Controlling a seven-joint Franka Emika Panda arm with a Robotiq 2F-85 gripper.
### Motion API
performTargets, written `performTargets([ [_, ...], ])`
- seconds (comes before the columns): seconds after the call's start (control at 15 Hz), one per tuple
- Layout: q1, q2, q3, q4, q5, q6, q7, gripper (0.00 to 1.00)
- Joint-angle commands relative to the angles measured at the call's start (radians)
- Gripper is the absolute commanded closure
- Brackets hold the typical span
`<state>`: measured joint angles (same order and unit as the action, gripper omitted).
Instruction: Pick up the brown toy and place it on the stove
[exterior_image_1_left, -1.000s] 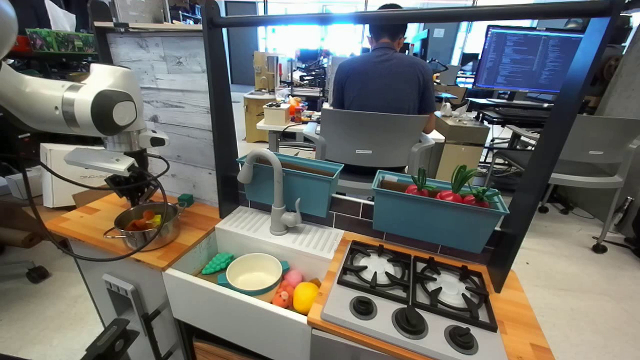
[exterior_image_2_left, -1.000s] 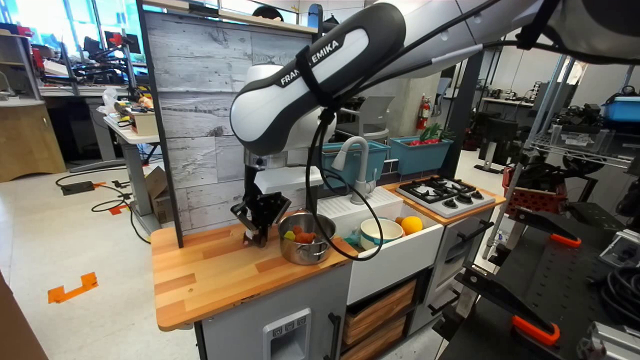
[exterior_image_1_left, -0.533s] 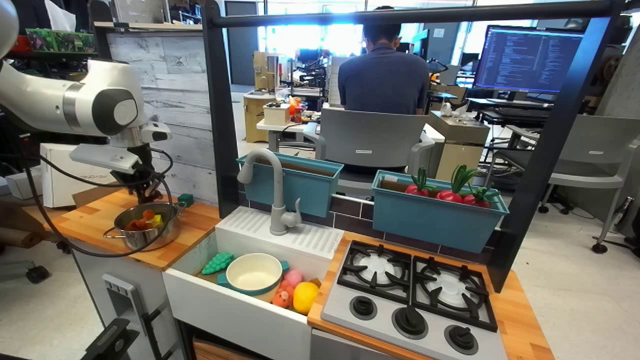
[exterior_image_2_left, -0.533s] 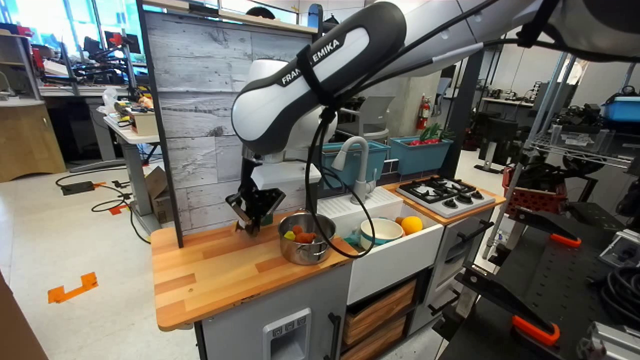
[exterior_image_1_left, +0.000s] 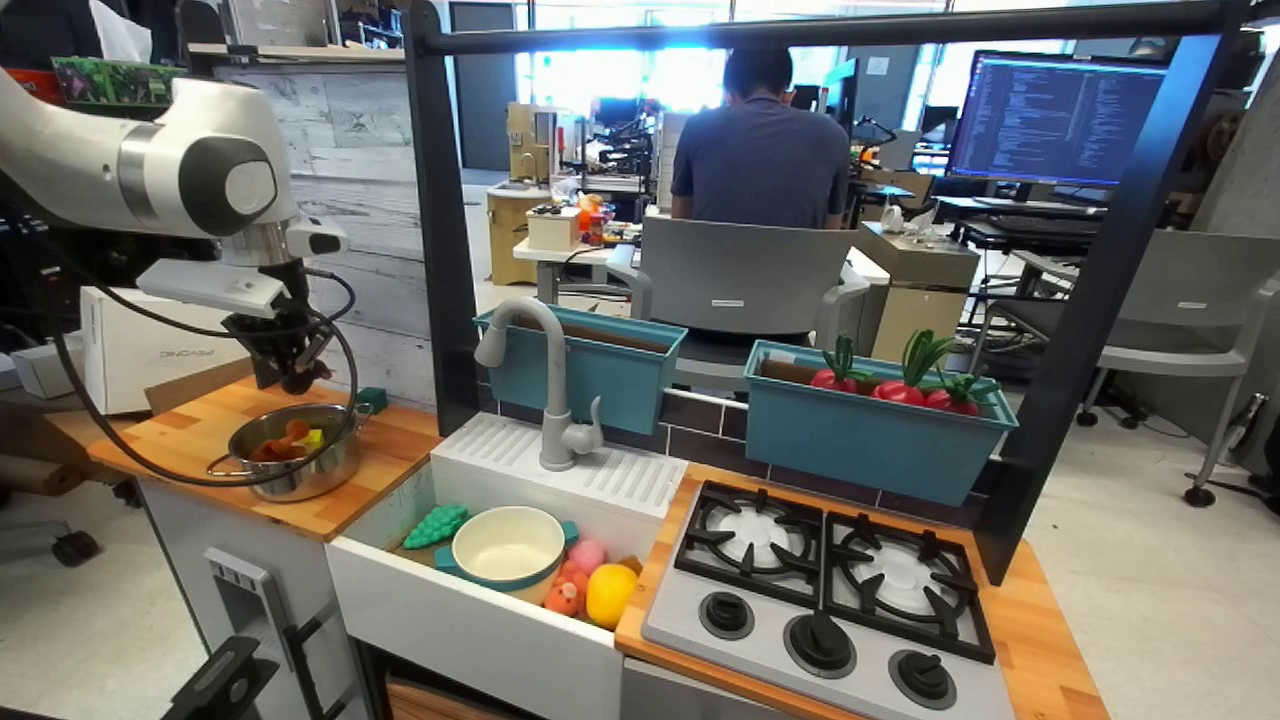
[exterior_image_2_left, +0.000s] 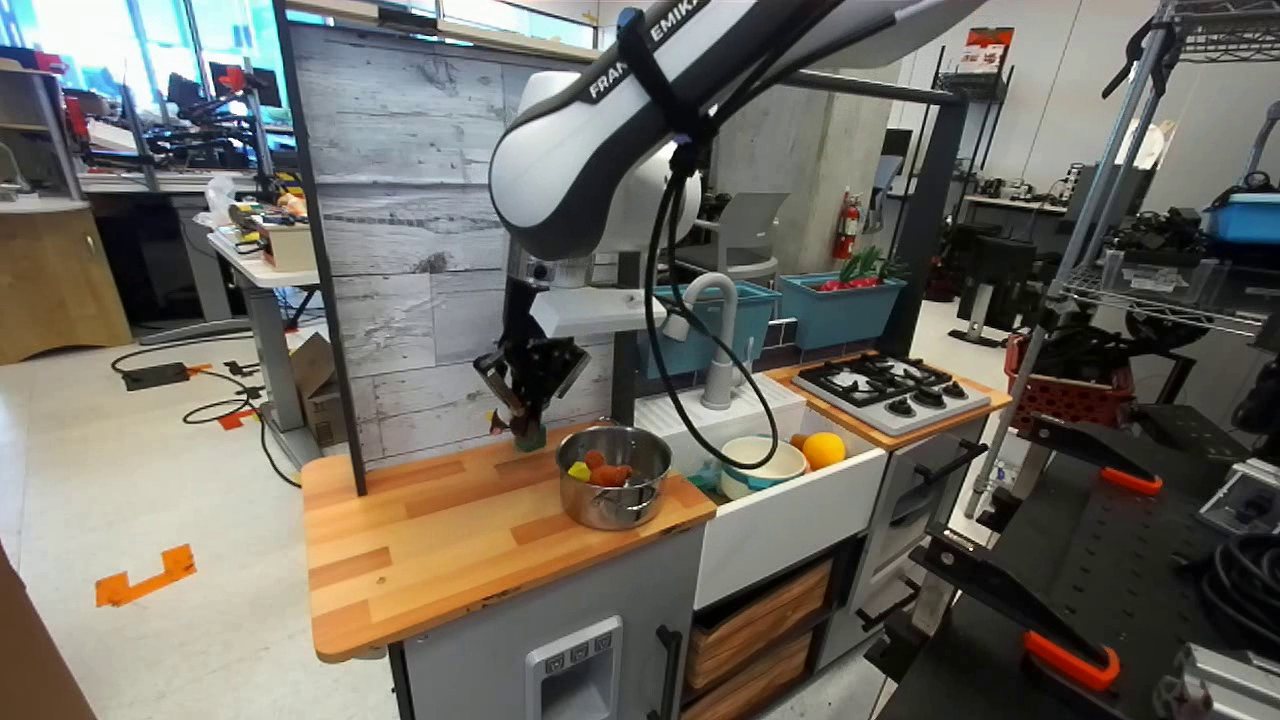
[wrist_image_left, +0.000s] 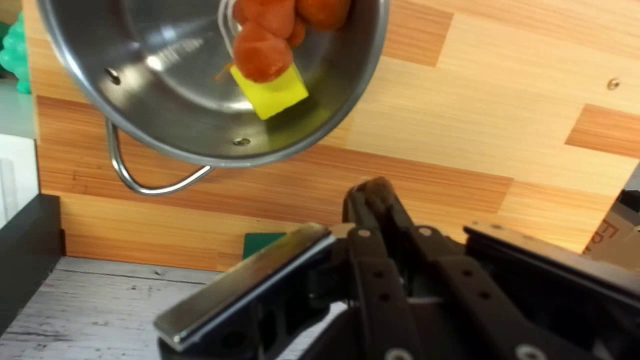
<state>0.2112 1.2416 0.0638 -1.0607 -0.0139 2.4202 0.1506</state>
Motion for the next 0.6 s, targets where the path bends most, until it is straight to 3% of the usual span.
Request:
performTargets([
  [0.0,-0.01,-0.165,-0.02,-0.242,-0.01,0.069,0.006,0.98],
  [0.4,-0.009,-0.348,-0.041,-0.516,-0.004,0.067,0.006,0.98],
  [0.53,0.006,-0.405,-0.074,-0.615,-0.01,0.048,0.06,0.98],
])
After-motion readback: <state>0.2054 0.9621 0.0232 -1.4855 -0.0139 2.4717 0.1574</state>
